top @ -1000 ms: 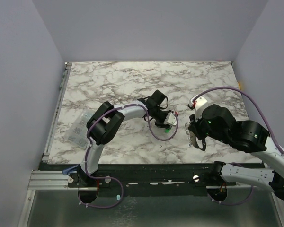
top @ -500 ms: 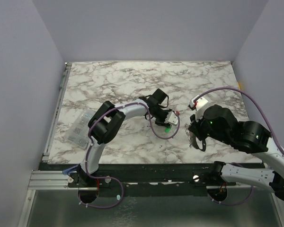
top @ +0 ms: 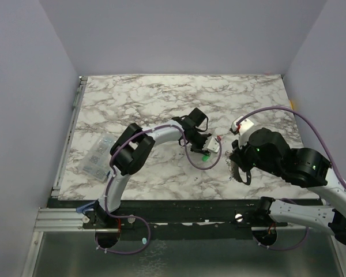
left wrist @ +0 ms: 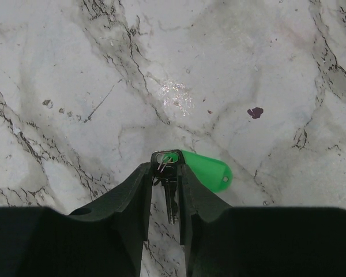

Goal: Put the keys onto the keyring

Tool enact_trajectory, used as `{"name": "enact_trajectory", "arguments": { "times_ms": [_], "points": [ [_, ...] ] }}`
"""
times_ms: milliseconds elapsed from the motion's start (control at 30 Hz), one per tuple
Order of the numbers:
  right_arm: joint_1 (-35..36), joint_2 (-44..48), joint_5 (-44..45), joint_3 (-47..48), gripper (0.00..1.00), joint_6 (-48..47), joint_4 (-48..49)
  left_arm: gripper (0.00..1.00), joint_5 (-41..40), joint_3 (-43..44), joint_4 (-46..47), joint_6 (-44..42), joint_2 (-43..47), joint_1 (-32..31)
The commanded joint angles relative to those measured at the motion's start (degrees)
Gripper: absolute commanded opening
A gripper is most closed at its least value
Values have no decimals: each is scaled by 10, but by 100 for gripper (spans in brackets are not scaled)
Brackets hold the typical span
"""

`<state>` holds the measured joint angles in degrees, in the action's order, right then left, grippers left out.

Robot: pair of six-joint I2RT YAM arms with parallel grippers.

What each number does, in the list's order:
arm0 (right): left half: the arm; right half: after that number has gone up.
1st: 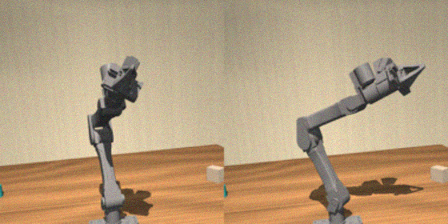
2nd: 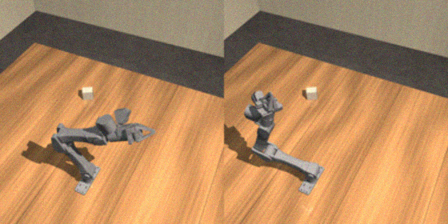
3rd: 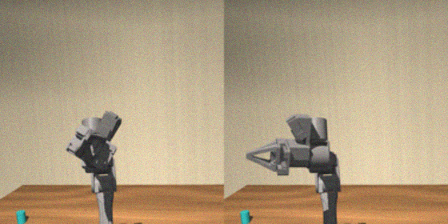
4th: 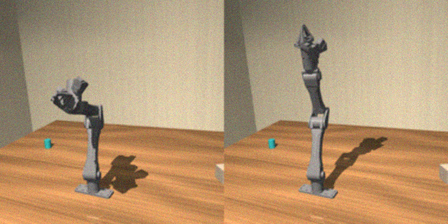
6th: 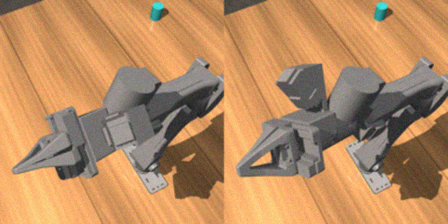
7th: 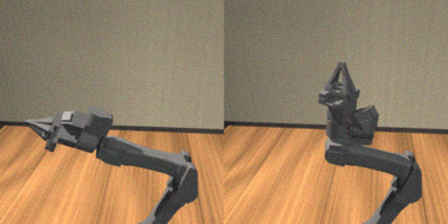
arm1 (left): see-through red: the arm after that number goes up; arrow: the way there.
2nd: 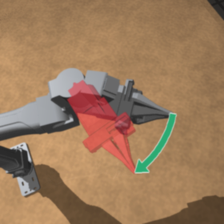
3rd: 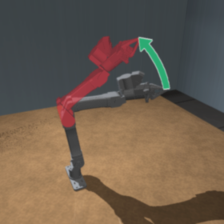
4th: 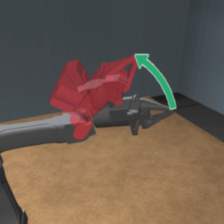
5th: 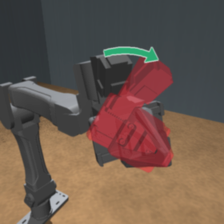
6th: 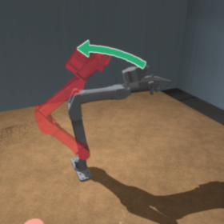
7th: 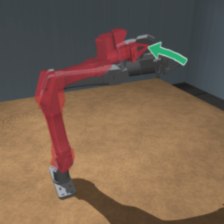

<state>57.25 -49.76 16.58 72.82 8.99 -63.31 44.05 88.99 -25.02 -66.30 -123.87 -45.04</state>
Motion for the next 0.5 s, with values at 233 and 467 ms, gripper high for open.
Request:
{"name": "enact_trajectory", "arguments": {
  "times_ms": [233, 467],
  "points": [
    [-3, 4, -16, 16, 1, -5, -9, 0, 2, 25, -45, -20, -14, -7],
    [-3, -4, -10, 28, 1, -9, -14, 0, 18, -3, -48, 6, 37, -4]
  ]
}}
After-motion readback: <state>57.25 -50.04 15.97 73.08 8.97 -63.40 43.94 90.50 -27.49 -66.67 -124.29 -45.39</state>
